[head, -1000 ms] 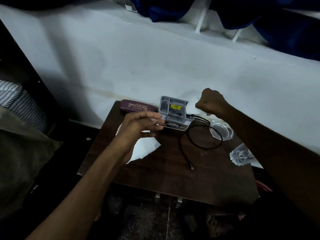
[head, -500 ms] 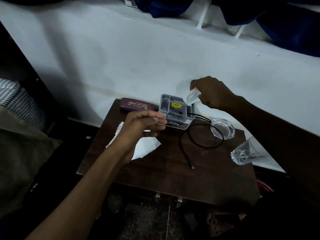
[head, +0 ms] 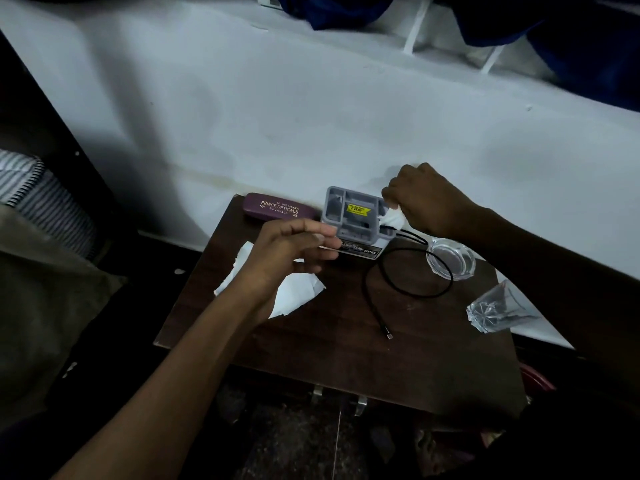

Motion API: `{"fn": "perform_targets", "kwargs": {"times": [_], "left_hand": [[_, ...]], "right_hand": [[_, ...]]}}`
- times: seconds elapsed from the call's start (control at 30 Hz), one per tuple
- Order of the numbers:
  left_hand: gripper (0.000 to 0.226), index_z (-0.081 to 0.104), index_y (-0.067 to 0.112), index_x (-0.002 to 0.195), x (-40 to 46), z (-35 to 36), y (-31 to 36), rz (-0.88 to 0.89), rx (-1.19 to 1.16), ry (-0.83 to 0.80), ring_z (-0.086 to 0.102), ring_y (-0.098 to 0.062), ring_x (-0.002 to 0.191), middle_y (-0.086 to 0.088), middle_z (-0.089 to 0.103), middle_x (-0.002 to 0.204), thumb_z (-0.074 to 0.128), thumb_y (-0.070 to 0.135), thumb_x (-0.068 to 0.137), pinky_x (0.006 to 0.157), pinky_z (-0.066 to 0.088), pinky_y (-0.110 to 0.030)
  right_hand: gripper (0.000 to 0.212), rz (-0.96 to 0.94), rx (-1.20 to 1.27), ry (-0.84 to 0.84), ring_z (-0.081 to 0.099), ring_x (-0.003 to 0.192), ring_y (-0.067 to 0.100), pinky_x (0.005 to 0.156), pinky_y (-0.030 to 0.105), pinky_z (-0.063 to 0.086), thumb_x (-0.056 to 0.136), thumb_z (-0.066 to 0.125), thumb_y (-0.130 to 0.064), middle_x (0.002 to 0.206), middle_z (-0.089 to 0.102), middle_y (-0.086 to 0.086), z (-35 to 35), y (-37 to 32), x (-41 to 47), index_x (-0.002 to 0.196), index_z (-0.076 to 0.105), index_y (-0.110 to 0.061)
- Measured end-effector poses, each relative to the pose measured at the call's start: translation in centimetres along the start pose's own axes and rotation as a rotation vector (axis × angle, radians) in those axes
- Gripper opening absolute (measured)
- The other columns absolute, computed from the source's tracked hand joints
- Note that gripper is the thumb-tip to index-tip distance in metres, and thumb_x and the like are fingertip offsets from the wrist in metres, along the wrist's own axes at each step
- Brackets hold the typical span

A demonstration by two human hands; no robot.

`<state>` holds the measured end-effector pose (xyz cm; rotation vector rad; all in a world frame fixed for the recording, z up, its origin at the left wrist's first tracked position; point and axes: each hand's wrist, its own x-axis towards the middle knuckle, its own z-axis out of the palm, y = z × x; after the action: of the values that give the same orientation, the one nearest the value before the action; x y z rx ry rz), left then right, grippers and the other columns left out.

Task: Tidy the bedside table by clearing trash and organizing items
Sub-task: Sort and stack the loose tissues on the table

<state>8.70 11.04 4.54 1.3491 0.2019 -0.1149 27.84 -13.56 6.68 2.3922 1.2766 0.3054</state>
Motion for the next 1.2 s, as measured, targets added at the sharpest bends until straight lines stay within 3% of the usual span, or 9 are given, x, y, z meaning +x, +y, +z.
{"fn": "perform_targets", "kwargs": {"times": [0.1,0.27,0.53,0.93,1.07,1.2], "left_hand": [[0.026,0.072,-0.004,0.120,0.0,0.2,0.0,-0.003,-0.001,-0.005,0.074,-0.037,0.111,-0.019,0.079,0.114,0.054,0.003,0.102,0.080,0.053,-0.033],[0.025,0.072,-0.003,0.119,0.2,0.2,0.0,-0.007,0.004,-0.008,0.075,-0.037,0.111,-0.017,0.079,0.113,0.055,0.004,0.103,0.079,0.053,-0.032],[0.025,0.073,-0.001,0.118,0.2,-0.3,0.0,0.002,0.002,0.011,0.076,-0.035,0.109,-0.016,0.080,0.111,0.054,0.005,0.103,0.080,0.054,-0.032],[0.026,0.073,-0.001,0.119,0.3,-0.8,0.3,0.003,0.005,0.023,0.075,-0.034,0.111,-0.017,0.079,0.113,0.053,0.006,0.103,0.080,0.054,-0.032],[0.026,0.073,0.000,0.118,0.5,-1.6,0.4,0.013,0.013,0.055,0.076,-0.032,0.109,-0.015,0.080,0.112,0.055,0.007,0.102,0.086,0.053,-0.037],[0.025,0.074,0.000,0.117,0.7,-2.1,0.6,0.019,0.005,0.094,0.078,-0.031,0.105,-0.015,0.081,0.110,0.056,0.007,0.101,0.085,0.054,-0.035]], "right_hand": [[0.032,-0.012,-0.096,0.020,0.057,0.092,0.031,0.079,0.043,0.043,0.073,0.064,0.004,0.087,0.066,0.002,0.4,-0.3,0.1,0.096,0.067,-0.017],[0.031,-0.018,-0.181,0.058,0.056,0.097,0.034,0.085,0.045,0.041,0.073,0.062,0.006,0.096,0.062,0.009,0.6,-1.1,0.7,0.097,0.067,-0.013],[0.047,-0.021,-0.144,0.095,0.053,0.092,0.035,0.090,0.047,0.042,0.069,0.049,0.010,0.086,0.060,0.010,1.9,-1.7,0.2,0.113,0.053,-0.007],[0.036,0.005,-0.119,0.032,0.055,0.100,0.032,0.091,0.044,0.039,0.073,0.061,0.005,0.094,0.062,0.005,1.4,-1.5,-0.2,0.102,0.065,-0.016],[0.025,0.191,0.000,0.165,0.057,0.093,0.036,0.078,0.044,0.038,0.078,0.064,0.001,0.093,0.063,0.009,0.4,-0.9,-0.3,0.098,0.068,-0.012],[0.023,0.324,0.097,0.302,0.054,0.093,0.034,0.081,0.044,0.036,0.085,0.057,0.000,0.098,0.061,0.008,-0.7,-0.7,-0.4,0.101,0.066,-0.014]]}}
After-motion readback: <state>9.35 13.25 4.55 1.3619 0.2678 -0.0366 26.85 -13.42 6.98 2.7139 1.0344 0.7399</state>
